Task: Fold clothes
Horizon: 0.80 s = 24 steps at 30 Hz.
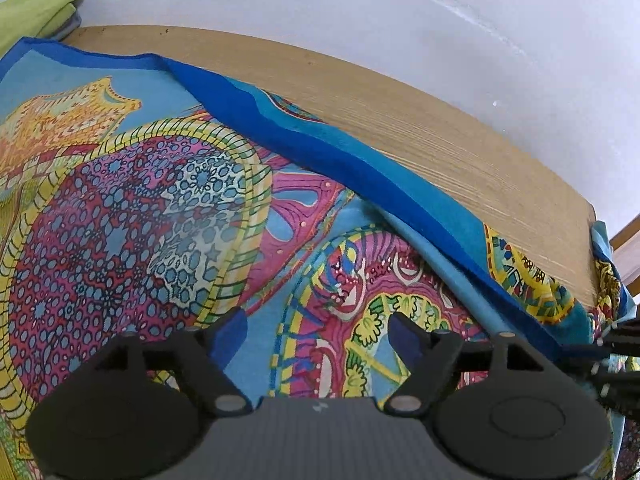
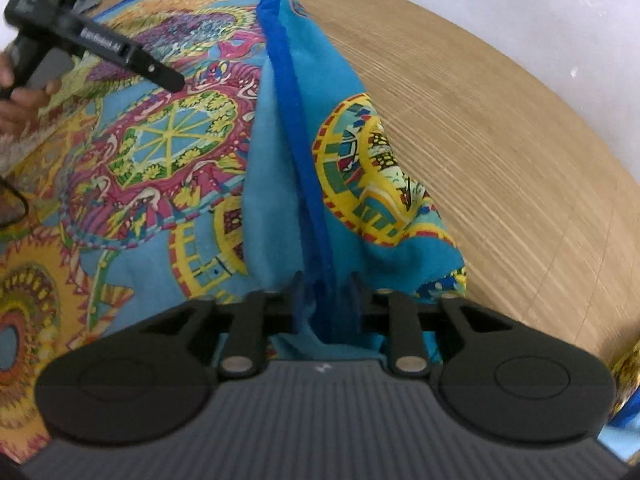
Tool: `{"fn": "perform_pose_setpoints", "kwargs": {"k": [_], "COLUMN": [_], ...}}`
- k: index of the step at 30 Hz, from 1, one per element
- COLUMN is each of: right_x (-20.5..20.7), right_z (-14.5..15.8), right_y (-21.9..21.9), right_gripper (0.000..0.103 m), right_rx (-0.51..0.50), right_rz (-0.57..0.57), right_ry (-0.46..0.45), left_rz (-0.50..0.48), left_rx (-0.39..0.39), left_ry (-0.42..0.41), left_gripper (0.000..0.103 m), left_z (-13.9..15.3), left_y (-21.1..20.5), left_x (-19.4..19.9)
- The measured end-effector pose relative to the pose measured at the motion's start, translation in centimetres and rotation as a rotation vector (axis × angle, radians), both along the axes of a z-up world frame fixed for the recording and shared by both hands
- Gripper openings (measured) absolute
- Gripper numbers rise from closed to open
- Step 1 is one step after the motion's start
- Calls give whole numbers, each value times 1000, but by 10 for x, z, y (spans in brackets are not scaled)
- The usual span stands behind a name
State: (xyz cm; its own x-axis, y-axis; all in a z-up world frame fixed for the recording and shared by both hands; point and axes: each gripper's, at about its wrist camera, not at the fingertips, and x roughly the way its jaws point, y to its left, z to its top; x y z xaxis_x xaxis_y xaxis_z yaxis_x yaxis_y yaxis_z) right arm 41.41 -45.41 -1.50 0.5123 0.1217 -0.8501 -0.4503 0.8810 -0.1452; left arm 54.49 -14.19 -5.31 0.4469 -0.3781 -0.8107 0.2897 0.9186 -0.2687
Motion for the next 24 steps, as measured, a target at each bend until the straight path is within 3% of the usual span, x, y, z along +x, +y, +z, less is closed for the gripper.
{"fn": "perform_pose_setpoints", "kwargs": {"k": [5, 11, 17, 24], "right_x": [6, 77, 151, 205], "right_z": [14, 12, -29, -81], "right_y": [-5, -31, -50, -70], "right_gripper": [4, 4, 4, 4], "right_rx": [-116, -391, -618, -770], "right_rz": [-54, -193, -293, -369], "right_ry": [-103, -252, -341, -321], "left_rz": [28, 45, 40, 19], "left_rx": [-37, -80, -38, -6], "left_ry": [1, 3, -37, -72], "left_gripper": [75, 73, 73, 73], "left_z": [0, 3, 1, -6], "left_y": [4, 5, -8, -16], "left_x": [8, 48, 85, 106]}}
